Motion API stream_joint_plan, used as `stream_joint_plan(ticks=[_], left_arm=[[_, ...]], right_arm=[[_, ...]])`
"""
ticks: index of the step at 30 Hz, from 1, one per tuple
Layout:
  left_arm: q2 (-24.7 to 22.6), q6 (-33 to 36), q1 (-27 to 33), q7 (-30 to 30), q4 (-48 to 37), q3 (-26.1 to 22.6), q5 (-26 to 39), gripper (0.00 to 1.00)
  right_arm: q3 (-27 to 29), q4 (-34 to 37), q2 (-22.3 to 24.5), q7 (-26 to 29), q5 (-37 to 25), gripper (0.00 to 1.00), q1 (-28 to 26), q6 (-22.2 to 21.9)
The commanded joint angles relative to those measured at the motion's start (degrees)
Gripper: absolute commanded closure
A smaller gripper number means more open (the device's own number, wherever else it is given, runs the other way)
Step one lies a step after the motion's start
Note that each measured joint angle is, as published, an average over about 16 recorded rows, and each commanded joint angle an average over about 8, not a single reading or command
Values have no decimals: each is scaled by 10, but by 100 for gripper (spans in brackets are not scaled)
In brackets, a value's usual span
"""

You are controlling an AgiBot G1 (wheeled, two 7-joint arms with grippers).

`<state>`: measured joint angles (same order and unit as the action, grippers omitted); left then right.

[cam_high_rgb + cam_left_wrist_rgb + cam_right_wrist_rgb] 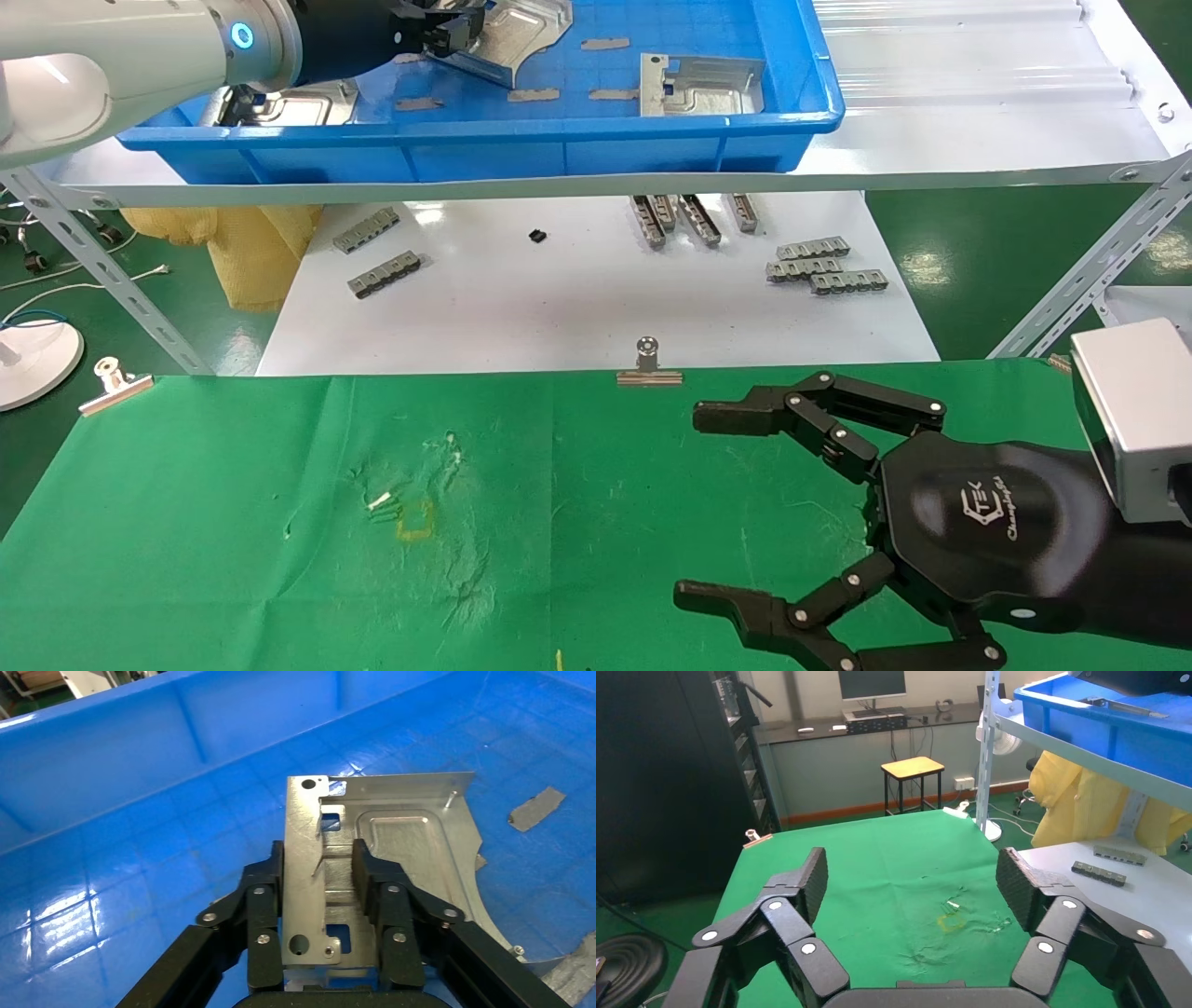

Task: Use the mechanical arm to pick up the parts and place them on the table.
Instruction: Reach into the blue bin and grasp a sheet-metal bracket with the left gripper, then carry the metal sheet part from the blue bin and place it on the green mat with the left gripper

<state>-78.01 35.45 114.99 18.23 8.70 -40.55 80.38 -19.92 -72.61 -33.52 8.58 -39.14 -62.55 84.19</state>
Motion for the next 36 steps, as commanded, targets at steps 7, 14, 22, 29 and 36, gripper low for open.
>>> stream_joint_plan(ticks=[7, 14, 22, 29, 36], left_arm=[[1, -6, -2, 16, 14, -20, -1, 100], [6, -11, 2, 6, 30, -15, -29, 100], [25, 50, 17, -38, 47, 7, -75, 100], [74, 194, 18, -112, 74, 34, -122, 100], [146, 401, -16, -206, 100, 63, -186, 100]], right_arm=[[0, 0, 0, 0, 0, 0, 0, 0], [0, 0, 0, 0, 0, 0, 0, 0], [0, 0, 0, 0, 0, 0, 0, 0], [0, 0, 0, 0, 0, 0, 0, 0], [0, 0, 0, 0, 0, 0, 0, 0]])
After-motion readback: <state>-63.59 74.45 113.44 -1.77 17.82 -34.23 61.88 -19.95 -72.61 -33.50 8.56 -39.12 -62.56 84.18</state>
